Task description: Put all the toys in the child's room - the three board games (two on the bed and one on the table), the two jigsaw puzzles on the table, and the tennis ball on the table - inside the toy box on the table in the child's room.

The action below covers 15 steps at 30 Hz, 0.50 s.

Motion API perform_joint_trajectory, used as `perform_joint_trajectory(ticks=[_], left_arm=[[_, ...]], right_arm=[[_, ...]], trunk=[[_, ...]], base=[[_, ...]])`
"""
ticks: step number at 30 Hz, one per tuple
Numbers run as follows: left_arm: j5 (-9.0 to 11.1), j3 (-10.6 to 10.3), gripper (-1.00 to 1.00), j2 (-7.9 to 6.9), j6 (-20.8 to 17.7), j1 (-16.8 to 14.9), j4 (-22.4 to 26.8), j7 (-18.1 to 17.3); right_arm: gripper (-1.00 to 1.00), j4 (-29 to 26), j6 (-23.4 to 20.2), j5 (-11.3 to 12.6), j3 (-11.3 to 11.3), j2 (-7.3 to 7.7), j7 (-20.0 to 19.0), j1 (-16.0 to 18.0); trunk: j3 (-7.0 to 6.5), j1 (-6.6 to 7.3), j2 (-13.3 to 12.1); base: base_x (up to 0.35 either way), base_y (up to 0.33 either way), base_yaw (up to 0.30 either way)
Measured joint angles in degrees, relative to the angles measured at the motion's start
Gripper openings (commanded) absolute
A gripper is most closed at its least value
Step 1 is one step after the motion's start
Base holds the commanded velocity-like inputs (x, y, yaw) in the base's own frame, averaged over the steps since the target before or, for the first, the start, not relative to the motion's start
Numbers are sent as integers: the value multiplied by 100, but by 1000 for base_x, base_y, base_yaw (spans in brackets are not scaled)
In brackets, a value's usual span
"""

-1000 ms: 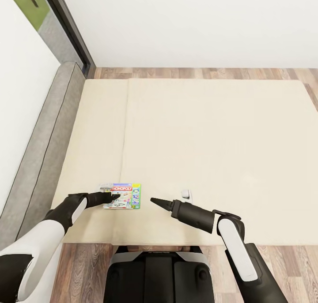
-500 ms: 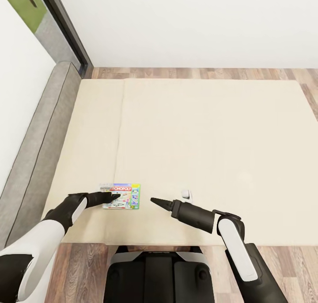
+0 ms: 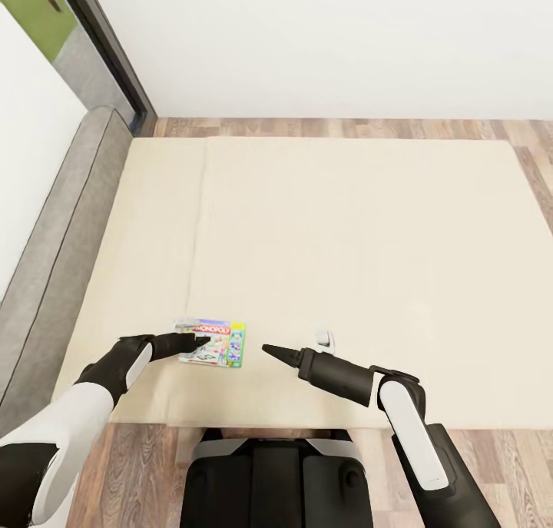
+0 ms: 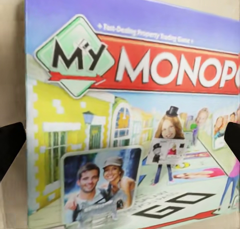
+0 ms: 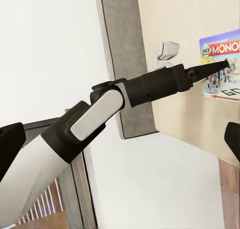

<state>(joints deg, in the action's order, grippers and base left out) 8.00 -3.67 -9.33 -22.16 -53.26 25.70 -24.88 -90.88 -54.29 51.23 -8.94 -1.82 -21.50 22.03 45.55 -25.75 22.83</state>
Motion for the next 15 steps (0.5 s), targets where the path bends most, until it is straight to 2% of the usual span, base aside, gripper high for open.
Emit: perform_joint_trajectory(ticks=[3, 15], left_arm=[[1, 0, 100, 0, -2, 0, 2, -2], [3, -1, 100, 1, -4, 0, 6, -8]], right_arm=[[100, 1, 1, 1, 0, 1, -1, 0], [100, 2, 1, 1, 0, 1, -2, 0]], trunk=[[0, 0, 0], [0, 0, 0]], base=[[0, -105, 0], [0, -8, 0]])
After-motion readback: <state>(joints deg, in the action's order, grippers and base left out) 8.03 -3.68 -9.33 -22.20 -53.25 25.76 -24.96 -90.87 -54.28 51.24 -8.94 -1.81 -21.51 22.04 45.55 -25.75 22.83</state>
